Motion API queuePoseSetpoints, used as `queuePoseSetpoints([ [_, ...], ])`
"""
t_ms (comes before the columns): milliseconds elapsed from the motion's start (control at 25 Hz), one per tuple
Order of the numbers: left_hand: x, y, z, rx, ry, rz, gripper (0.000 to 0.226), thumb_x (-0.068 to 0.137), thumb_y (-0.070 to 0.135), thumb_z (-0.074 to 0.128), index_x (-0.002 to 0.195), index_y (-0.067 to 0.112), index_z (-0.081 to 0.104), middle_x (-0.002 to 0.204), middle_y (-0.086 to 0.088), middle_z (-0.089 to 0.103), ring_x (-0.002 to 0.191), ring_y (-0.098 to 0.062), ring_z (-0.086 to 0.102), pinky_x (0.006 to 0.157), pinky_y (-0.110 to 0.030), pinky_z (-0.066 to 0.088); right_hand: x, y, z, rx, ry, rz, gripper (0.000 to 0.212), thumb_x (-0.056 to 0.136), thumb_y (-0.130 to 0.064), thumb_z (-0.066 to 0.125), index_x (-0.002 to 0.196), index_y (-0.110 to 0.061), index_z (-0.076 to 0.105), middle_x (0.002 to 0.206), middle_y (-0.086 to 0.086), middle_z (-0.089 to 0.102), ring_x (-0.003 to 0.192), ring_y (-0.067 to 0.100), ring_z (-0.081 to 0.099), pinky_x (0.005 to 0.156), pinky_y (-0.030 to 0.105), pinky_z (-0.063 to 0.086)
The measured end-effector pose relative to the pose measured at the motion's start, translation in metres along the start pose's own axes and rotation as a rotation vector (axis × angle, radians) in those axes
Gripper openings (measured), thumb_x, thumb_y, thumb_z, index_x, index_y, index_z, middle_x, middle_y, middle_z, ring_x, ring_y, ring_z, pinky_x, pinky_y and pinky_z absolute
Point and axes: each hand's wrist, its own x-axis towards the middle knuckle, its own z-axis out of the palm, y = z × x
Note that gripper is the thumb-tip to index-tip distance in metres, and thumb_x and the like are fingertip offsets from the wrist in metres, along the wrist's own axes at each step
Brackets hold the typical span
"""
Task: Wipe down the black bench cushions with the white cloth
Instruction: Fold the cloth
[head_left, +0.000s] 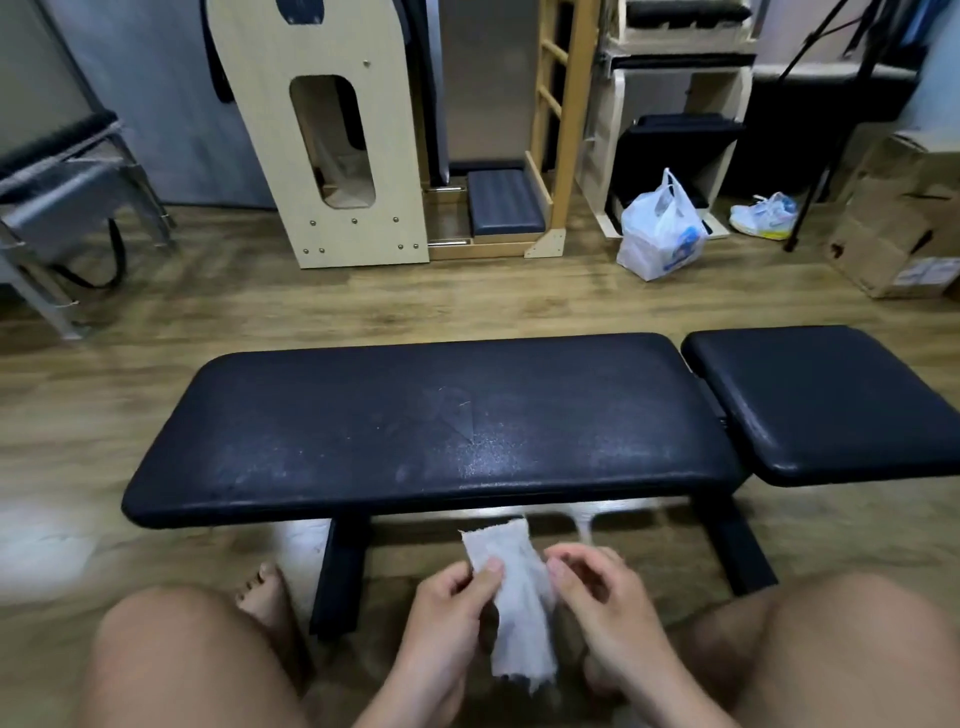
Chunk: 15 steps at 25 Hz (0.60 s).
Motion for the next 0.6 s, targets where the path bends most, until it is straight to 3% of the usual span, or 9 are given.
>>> queuePoseSetpoints([
  [80, -0.002, -0.004, -0.002, -0.015, 0.014, -0.009, 0.018, 0.097, 0.009, 0.059, 0.100, -0.001, 0.073, 0.096, -0.022, 0.074, 0.093, -0.037, 0.072, 0.089, -0.052, 0.056, -0.007, -0.007, 0.005, -0.079, -0.149, -0.032, 0.016, 0.082, -0.027, 0.074, 0.094, -0.036, 0.069, 0.098, -0.013, 0.070, 0.097, -0.009, 0.060, 0.081, 0.002, 0.039],
  [160, -0.004, -0.006, -0.004, 0.005, -0.001, 0.014, 0.016, 0.094, 0.009, 0.062, 0.100, -0.003, 0.072, 0.095, -0.022, 0.074, 0.091, -0.036, 0.073, 0.083, -0.048, 0.058, -0.012, -0.004, 0.010, -0.013, -0.227, -0.005, 0.022, 0.079, -0.028, 0.077, 0.098, -0.035, 0.067, 0.096, -0.018, 0.073, 0.095, -0.004, 0.064, 0.081, 0.006, 0.044],
  [280, -0.005, -0.007, -0.007, 0.026, -0.010, 0.090, 0.011, 0.086, 0.009, 0.071, 0.092, -0.001, 0.072, 0.089, -0.019, 0.075, 0.077, -0.027, 0.072, 0.067, -0.033, 0.059, -0.011, -0.006, 0.011, 0.118, -0.174, 0.018, 0.017, 0.089, -0.013, 0.066, 0.093, -0.028, 0.074, 0.091, -0.013, 0.075, 0.087, 0.003, 0.068, 0.076, 0.011, 0.047],
  [360, -0.005, -0.007, -0.007, 0.080, 0.005, 0.140, 0.013, 0.081, 0.007, 0.076, 0.090, 0.001, 0.069, 0.083, -0.014, 0.074, 0.070, -0.019, 0.068, 0.061, -0.028, 0.056, -0.010, -0.008, 0.010, 0.235, -0.142, 0.094, 0.026, 0.095, -0.009, 0.054, 0.084, -0.015, 0.076, 0.085, -0.002, 0.076, 0.079, 0.006, 0.067, 0.072, 0.013, 0.047],
  [480, -0.001, -0.012, -0.009, 0.178, -0.015, 0.197, 0.027, 0.072, 0.004, 0.085, 0.093, 0.003, 0.068, 0.085, -0.008, 0.076, 0.077, -0.015, 0.069, 0.065, -0.026, 0.054, -0.015, -0.010, 0.013, 0.295, -0.153, 0.127, 0.030, 0.097, -0.002, 0.047, 0.079, -0.009, 0.070, 0.073, 0.000, 0.072, 0.069, 0.002, 0.062, 0.064, 0.010, 0.045],
  [600, -0.001, -0.015, -0.008, 0.221, 0.016, 0.229, 0.021, 0.077, -0.003, 0.078, 0.093, 0.008, 0.070, 0.085, -0.004, 0.077, 0.078, -0.012, 0.069, 0.068, -0.023, 0.054, -0.013, -0.006, 0.017, 0.422, -0.067, 0.217, 0.028, 0.095, 0.002, 0.045, 0.081, -0.005, 0.068, 0.072, 0.004, 0.072, 0.067, 0.009, 0.065, 0.064, 0.020, 0.048],
])
